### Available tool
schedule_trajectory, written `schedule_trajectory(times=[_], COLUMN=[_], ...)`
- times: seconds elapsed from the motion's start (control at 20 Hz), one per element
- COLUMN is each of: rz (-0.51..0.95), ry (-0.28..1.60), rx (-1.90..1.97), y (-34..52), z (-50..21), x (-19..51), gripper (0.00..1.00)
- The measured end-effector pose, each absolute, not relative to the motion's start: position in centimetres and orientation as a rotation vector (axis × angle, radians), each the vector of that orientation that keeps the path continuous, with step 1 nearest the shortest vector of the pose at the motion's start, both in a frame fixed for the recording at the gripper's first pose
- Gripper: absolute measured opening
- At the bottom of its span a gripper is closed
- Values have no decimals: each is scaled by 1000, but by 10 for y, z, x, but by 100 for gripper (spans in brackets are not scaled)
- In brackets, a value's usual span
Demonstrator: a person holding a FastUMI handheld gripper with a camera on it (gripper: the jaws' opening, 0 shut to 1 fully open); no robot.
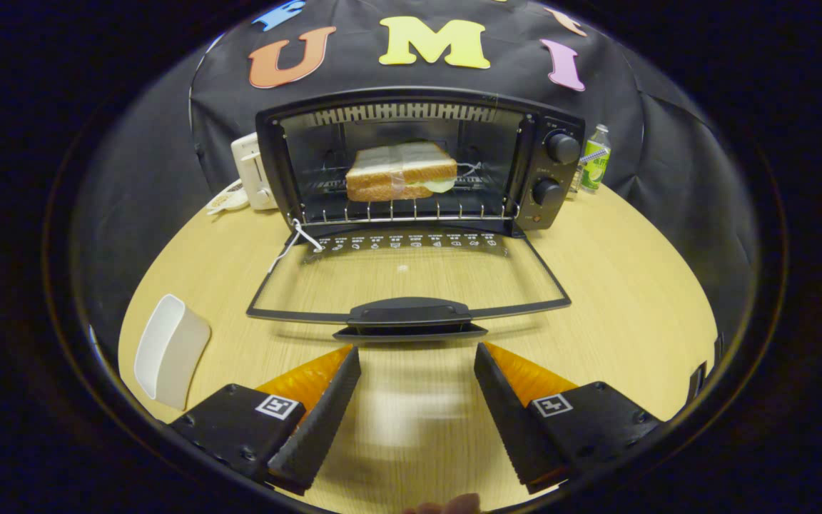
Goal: Open the toaster oven, put the food inside, and close the toaster oven door.
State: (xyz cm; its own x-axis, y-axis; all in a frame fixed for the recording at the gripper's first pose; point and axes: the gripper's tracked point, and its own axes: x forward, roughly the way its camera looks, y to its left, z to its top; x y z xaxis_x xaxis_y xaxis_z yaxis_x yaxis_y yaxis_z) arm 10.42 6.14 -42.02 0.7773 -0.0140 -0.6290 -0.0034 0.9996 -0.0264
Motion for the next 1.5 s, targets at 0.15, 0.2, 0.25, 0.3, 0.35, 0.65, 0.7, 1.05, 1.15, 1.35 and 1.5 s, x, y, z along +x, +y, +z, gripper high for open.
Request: schedule_trajectory(times=[0.15, 0.2, 0.25, 0.3, 0.35, 0.65, 0.7, 1.05, 1.15, 1.35, 1.5], rz=[-26, -29, -29, -29, -26, 6, 11, 15, 28, 47, 49], ry=[698, 699, 705, 701, 704, 636, 603, 338, 272, 163, 58], rx=[-5, -4, -10, -14, -24, -28, -37, -40, -24, 4, 35], y=[58, 58, 58, 58, 58, 58, 57, 60, 62, 66, 66], z=[-429, -430, -431, -430, -429, -387, -374, -217, -175, -99, -46], x=[110, 110, 112, 111, 112, 101, 101, 108, 97, 66, 32], gripper=[100, 100, 100, 100, 100, 100, 100, 100, 100, 100, 100])
